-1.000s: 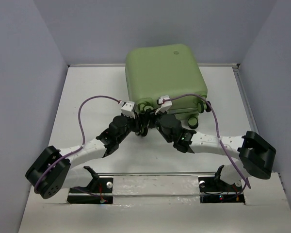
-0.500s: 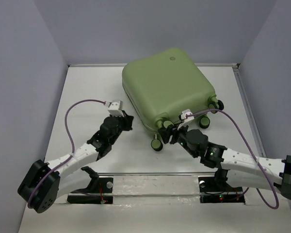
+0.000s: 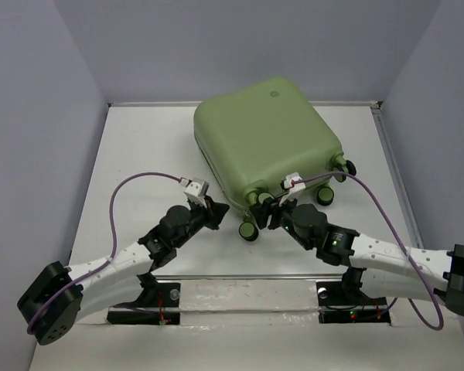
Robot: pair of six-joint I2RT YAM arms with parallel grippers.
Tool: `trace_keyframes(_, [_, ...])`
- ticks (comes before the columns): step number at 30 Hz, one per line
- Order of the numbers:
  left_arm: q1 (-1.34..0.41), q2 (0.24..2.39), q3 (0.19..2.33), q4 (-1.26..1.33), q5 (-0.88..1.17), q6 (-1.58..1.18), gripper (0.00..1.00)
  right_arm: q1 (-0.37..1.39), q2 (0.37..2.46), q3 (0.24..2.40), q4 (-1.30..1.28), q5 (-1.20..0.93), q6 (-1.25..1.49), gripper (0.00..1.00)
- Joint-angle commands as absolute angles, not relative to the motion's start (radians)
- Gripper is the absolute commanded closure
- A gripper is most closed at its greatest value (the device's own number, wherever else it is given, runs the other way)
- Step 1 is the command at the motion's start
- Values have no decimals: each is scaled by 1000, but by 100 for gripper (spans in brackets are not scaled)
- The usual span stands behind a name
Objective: Pack the luggage
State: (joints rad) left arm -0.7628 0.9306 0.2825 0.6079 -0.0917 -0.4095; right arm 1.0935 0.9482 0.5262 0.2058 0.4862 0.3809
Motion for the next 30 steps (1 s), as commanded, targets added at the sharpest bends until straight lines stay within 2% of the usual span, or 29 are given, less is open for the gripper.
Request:
trace_keyframes(1, [-871, 926, 206, 698, -9, -425, 87, 1101, 1019, 640, 336, 448, 357, 93])
trace_keyframes(2, [-893, 930, 204, 709, -37, -429, 74, 1101, 1052, 653, 342, 443, 354, 93])
trace_keyframes(3, [-903, 942, 215, 709, -46, -434, 70, 1101, 1067, 666, 348, 428, 350, 93])
trace_keyframes(6, [-922, 975, 250, 700, -97, -426, 43, 1101, 1127, 713, 359, 411, 342, 93])
trace_keyframes(7, [-922, 983, 259, 699, -118, -429, 43, 1101, 1138, 722, 359, 405, 342, 93])
trace_keyframes(10, [-922, 1018, 285, 693, -195, -426, 30, 1101, 1164, 736, 373, 391, 345, 93])
trace_keyframes(19, [-922, 1155, 390, 684, -406, -408, 29, 1101, 1187, 742, 391, 344, 356, 93])
trace_keyframes(21, [-922, 1178, 412, 718, -417, -387, 30, 1101, 1192, 741, 399, 336, 360, 93])
trace_keyframes(23, [-922, 1201, 439, 745, -402, -376, 37, 1111, 1200, 736, 410, 328, 362, 93])
trace_keyframes(24, [-922, 1207, 443, 770, -393, -376, 44, 1111, 1203, 736, 411, 328, 365, 93])
trace_keyframes(27, [-925, 1224, 459, 795, -377, -383, 58, 1121, 1216, 735, 423, 325, 367, 93])
trace_keyframes(28, [-927, 1223, 460, 802, -373, -385, 72, 1130, 1219, 733, 426, 324, 370, 93])
trace_keyframes(30, [-927, 1213, 462, 801, -382, -385, 88, 1131, 1226, 727, 434, 333, 373, 93])
